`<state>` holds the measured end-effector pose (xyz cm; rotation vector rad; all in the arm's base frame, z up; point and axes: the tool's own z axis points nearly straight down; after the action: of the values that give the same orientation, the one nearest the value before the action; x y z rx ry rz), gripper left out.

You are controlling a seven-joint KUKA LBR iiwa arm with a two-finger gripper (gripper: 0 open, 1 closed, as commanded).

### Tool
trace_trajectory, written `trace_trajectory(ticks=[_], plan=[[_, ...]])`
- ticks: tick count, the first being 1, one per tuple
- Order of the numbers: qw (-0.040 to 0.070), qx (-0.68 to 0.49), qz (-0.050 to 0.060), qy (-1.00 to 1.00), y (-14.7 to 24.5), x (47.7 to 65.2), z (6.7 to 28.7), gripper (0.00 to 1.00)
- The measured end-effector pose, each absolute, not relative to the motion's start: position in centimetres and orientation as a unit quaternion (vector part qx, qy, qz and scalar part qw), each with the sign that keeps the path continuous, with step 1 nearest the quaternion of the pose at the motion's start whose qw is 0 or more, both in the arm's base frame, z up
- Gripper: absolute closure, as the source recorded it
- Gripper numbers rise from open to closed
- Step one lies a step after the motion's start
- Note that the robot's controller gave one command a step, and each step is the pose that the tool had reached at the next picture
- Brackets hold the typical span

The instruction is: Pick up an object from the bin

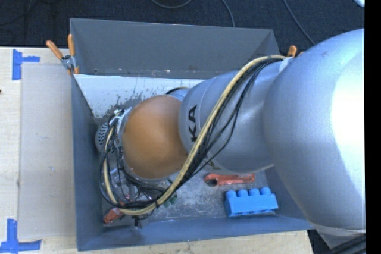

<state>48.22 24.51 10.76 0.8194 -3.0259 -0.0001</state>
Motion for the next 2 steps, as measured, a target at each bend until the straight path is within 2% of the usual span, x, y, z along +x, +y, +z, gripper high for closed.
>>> trace_trajectory(ticks=[1,2], plan=[[0.002,0.362,0.0,-0.932,24.64,49.04,6.93,0.0],[0.004,0.445,-0.001,-0.895,24.71,49.27,6.93,1.0]])
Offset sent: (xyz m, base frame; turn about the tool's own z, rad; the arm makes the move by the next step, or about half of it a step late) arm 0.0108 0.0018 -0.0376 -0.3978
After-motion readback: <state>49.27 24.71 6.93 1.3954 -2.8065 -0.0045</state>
